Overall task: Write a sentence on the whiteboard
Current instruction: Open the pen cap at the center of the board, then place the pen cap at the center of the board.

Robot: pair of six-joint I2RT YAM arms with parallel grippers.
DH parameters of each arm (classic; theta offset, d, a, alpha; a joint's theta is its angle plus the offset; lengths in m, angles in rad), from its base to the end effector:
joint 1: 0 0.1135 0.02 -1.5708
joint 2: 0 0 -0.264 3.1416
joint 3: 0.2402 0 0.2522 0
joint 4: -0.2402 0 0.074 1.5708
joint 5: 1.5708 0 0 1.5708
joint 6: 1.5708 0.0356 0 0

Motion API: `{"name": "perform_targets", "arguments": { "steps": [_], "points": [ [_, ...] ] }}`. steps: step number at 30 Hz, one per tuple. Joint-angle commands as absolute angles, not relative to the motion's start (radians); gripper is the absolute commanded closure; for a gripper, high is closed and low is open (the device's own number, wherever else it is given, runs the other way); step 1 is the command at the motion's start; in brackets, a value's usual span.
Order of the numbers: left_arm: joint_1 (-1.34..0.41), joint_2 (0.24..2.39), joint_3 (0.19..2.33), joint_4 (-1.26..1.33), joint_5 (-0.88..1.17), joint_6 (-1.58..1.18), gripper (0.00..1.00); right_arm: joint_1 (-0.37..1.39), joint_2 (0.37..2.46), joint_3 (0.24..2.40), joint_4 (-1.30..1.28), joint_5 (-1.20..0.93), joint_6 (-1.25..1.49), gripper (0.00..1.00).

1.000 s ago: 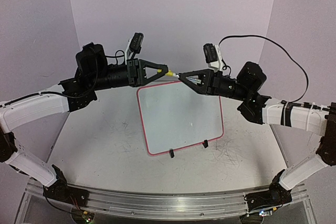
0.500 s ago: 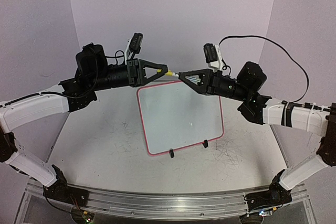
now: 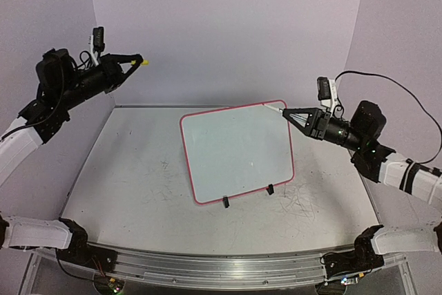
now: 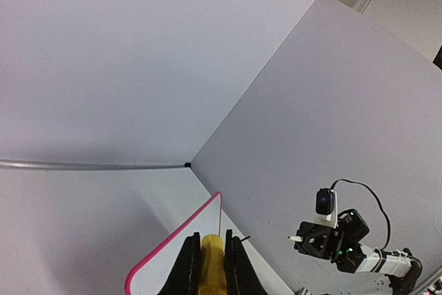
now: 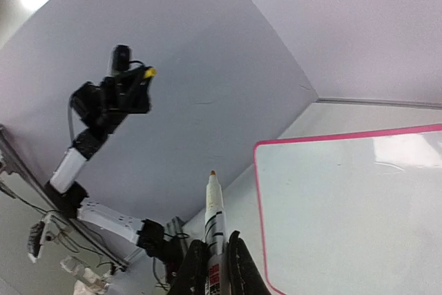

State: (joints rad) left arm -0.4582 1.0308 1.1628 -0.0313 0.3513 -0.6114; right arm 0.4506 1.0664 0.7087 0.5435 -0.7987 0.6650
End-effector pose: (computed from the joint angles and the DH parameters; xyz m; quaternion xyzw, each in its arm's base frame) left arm 0.1973 -0.1110 0.4425 0.0787 0.6683 -0.4731 0.5687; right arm 0.2049 0.1275 0.3333 -0.2346 0.6169 0.5860 0.4702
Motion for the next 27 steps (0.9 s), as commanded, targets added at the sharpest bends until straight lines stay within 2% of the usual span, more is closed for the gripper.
{"name": "perform_targets", "arguments": {
  "steps": [1, 3, 5, 8, 14, 23, 27],
  "points": [
    [-0.471, 1.014, 1.090, -0.191, 0.298, -0.584, 1.00, 0.452, 0.969, 0.775, 0.245, -0.671, 0.419, 1.00],
    [-0.471, 1.032, 1.037, -0.114, 0.417, -0.636, 1.00, 0.452, 0.994, 0.803, 0.237, -0.704, 0.424, 1.00],
    [-0.471, 1.043, 1.020, -0.089, 0.448, -0.656, 1.00, 0.452, 1.017, 0.824, 0.210, -0.696, 0.412, 1.00],
    [-0.471, 1.054, 1.026, -0.225, 0.284, -0.613, 1.00, 0.452, 1.005, 0.831, 0.197, -0.638, 0.403, 1.00],
    [-0.472, 1.268, 0.985, -0.409, 0.168, -0.483, 1.00, 0.462, 1.034, 0.904, 0.067, -0.535, 0.376, 1.00],
    [-0.541, 1.577, 0.962, -0.416, -0.097, -0.408, 1.00, 0.476, 0.989, 0.917, 0.032, -0.522, 0.376, 1.00],
    [-0.556, 1.640, 0.956, -0.386, -0.114, -0.412, 1.00, 0.480, 0.992, 0.919, 0.012, -0.512, 0.365, 1.00]
  ]
}}
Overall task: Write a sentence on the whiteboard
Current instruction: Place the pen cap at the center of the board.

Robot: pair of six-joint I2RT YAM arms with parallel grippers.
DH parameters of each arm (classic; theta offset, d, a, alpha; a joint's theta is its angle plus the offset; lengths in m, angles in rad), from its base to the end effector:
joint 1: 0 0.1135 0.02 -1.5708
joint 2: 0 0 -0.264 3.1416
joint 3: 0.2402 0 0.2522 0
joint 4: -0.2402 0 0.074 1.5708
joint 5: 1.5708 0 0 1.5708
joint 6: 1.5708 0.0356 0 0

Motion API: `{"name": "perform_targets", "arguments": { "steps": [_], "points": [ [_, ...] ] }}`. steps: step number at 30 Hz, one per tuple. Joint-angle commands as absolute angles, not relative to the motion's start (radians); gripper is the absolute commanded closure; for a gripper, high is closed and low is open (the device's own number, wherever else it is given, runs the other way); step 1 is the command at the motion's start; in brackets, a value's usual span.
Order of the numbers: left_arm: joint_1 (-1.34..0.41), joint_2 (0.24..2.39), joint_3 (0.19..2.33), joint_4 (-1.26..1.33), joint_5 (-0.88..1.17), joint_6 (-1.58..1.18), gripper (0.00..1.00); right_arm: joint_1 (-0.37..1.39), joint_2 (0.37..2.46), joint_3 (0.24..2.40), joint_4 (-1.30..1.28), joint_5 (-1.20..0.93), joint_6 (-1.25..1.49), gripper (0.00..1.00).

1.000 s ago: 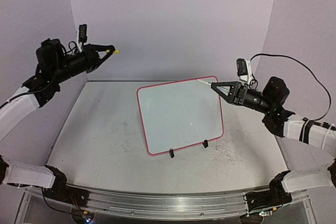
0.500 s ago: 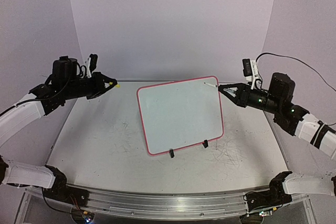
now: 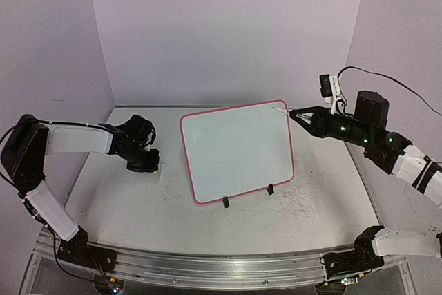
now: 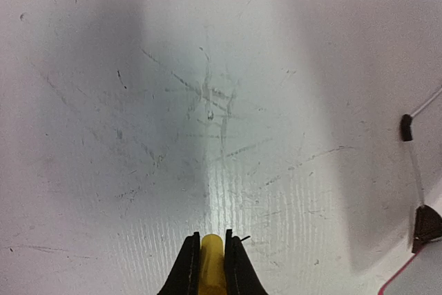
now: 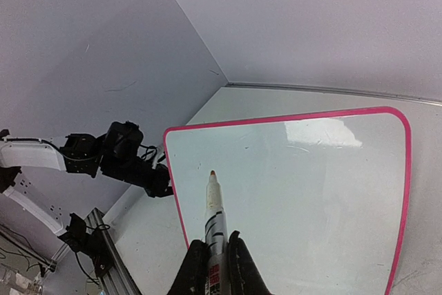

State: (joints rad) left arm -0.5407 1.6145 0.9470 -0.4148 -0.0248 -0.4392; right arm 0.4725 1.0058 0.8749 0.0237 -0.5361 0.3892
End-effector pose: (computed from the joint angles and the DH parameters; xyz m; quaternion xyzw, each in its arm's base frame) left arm 0.2684 -0.1601 0.1760 0.0462 0.9691 -0.1032 0.2190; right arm 0.1995 0.1224 0.3528 -0.2067 0.7094 0.4481 0.5032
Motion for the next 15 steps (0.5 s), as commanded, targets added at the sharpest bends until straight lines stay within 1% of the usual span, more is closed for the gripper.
{"name": "perform_targets", "arguments": {
  "steps": [1, 4, 11, 15],
  "points": [
    [-0.562, 1.647, 0.954, -0.383, -0.126, -0.412, 1.00, 0.480, 0.991, 0.919, 0.008, -0.506, 0.362, 1.00],
    [-0.573, 1.660, 0.948, -0.378, -0.156, -0.410, 0.96, 0.481, 0.986, 0.919, -0.017, -0.491, 0.346, 1.00],
    [-0.574, 1.684, 0.934, -0.360, -0.143, -0.421, 0.90, 0.481, 0.968, 0.913, -0.055, -0.482, 0.331, 1.00],
    [-0.574, 1.683, 0.933, -0.356, -0.146, -0.416, 0.80, 0.481, 0.961, 0.914, -0.068, -0.481, 0.333, 1.00]
  ]
}}
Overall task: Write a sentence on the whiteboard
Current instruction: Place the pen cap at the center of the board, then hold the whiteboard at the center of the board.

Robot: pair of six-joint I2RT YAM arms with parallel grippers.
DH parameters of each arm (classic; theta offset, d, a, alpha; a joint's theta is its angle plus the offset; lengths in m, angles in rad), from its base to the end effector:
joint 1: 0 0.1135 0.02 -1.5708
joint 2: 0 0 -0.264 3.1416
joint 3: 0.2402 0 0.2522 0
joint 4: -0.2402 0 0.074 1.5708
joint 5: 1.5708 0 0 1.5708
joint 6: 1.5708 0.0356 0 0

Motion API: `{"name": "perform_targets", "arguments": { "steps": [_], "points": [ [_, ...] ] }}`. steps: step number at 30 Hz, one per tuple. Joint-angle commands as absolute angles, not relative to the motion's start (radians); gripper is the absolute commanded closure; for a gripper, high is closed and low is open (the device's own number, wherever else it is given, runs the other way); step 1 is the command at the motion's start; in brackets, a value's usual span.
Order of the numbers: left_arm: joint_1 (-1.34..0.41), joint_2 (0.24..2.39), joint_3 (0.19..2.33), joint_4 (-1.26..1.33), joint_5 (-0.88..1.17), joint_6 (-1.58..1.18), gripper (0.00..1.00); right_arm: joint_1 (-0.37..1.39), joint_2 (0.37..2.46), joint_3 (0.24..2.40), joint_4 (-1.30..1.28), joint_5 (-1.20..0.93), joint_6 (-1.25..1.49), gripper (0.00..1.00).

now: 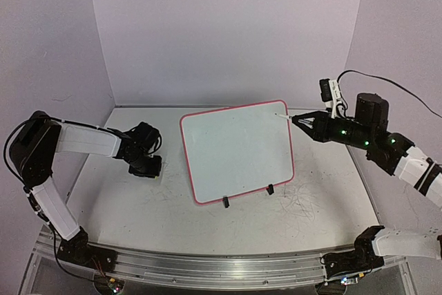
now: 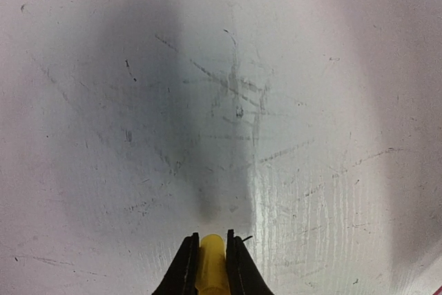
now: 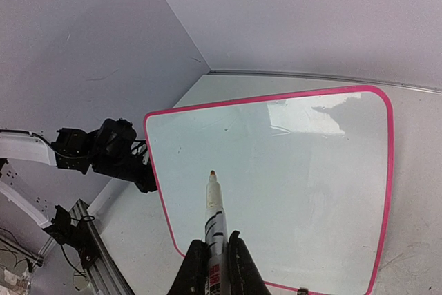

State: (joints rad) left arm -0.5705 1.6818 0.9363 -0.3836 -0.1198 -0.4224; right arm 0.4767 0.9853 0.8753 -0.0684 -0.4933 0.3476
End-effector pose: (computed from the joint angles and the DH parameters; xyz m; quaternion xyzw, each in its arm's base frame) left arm 0.2688 -0.1674 0.1549 0.0590 0.9723 -0.0528 0.2201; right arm 0.1947 0.1195 0.3476 -0.2042 0.7324 0.4208 0.4948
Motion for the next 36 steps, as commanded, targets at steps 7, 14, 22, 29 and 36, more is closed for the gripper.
{"name": "perform_targets", "arguments": {
  "steps": [7, 14, 22, 29, 36],
  "points": [
    [-0.574, 1.581, 0.917, -0.357, -0.177, -0.405, 0.59, 0.481, 0.940, 0.894, -0.124, -0.370, 0.305, 1.00],
    [-0.574, 1.401, 0.925, -0.385, -0.156, -0.383, 0.37, 0.481, 0.890, 0.836, -0.104, -0.208, 0.391, 1.00],
    [-0.570, 1.200, 0.970, -0.422, -0.002, -0.350, 0.11, 0.480, 0.949, 0.927, -0.151, -0.216, 0.313, 1.00],
    [-0.558, 1.159, 1.056, -0.434, 0.141, -0.354, 0.01, 0.480, 0.908, 0.890, -0.151, -0.142, 0.281, 1.00],
    [-0.525, 1.161, 1.081, -0.304, 0.218, -0.323, 0.01, 0.480, 0.887, 0.879, -0.167, -0.131, 0.219, 1.00]
  ]
}}
